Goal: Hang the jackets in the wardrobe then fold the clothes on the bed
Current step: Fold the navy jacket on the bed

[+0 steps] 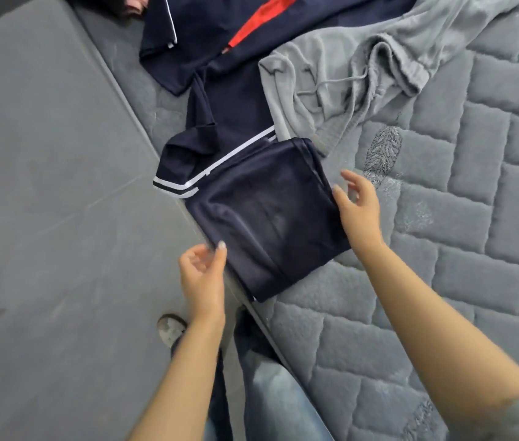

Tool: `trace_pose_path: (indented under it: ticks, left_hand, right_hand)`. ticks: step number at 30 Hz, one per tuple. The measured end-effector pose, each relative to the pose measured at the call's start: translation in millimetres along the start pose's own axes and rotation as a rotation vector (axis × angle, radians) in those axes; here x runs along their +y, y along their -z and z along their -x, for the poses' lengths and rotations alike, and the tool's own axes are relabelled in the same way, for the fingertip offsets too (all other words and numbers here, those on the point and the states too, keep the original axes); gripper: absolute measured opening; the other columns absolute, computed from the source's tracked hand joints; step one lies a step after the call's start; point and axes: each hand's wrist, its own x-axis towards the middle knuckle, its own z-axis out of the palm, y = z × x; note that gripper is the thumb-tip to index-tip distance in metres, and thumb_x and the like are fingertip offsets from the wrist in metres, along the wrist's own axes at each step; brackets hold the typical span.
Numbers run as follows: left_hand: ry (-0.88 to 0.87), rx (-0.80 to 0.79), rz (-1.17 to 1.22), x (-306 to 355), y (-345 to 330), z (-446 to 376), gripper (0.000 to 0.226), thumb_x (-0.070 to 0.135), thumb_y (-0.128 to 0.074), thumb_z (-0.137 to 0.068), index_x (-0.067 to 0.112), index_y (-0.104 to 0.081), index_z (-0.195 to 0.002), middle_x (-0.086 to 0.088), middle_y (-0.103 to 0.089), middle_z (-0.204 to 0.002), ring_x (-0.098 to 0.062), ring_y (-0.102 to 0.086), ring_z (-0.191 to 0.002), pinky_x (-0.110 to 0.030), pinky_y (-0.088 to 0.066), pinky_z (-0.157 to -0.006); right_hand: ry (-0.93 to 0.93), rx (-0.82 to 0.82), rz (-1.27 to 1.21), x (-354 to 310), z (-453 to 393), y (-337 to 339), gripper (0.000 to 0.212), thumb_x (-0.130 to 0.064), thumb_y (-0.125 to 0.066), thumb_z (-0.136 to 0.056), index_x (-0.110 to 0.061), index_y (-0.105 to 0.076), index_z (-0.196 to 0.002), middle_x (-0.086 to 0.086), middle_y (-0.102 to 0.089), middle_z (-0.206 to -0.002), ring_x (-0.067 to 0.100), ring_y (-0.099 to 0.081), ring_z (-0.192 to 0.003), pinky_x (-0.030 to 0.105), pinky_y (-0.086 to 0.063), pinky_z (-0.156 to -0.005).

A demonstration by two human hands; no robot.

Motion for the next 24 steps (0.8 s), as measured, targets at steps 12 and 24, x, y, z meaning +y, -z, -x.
trace_pose_path:
  ticks: [12, 24]
  left_hand:
    - [0.181, 0.1, -0.092, -73.3, -34.8, 68.2, 0.033, 0.025, -0.078, -0.083, 0.007, -0.055, -0.098, 0.001, -0.065, -0.085, -0.008, -0.061, -0.076, -0.017, -0.044, -0.067]
    - [-0.286, -0.065, -0.417, -78.7, 13.2, 66.1, 0.02, 0.013, -0.063, -0.093, 0.014, -0.056, -0.111, 0.009, -0.057, -0.076, -0.004, -0.055, -0.07, -0.031, -0.048, -0.069]
  right_hand:
    - [-0.302, -0.015, -0.163, 72.9, 66.4, 22.4, 0.017, -0.028, -0.071, -0.089, -0.033, -0.063, -0.103, -0.004, -0.055, -0.1, 0.015, -0.055, -0.086, 0.035, -0.051, -0.09]
    - [-0.14, 0.005, -0.046, 72.4, 34.6, 49.5, 0.021, -0.017, -0.066, -0.092, -0.021, -0.06, -0.073, 0.005, -0.053, -0.095, 0.015, -0.052, -0.088, 0.021, -0.045, -0.082]
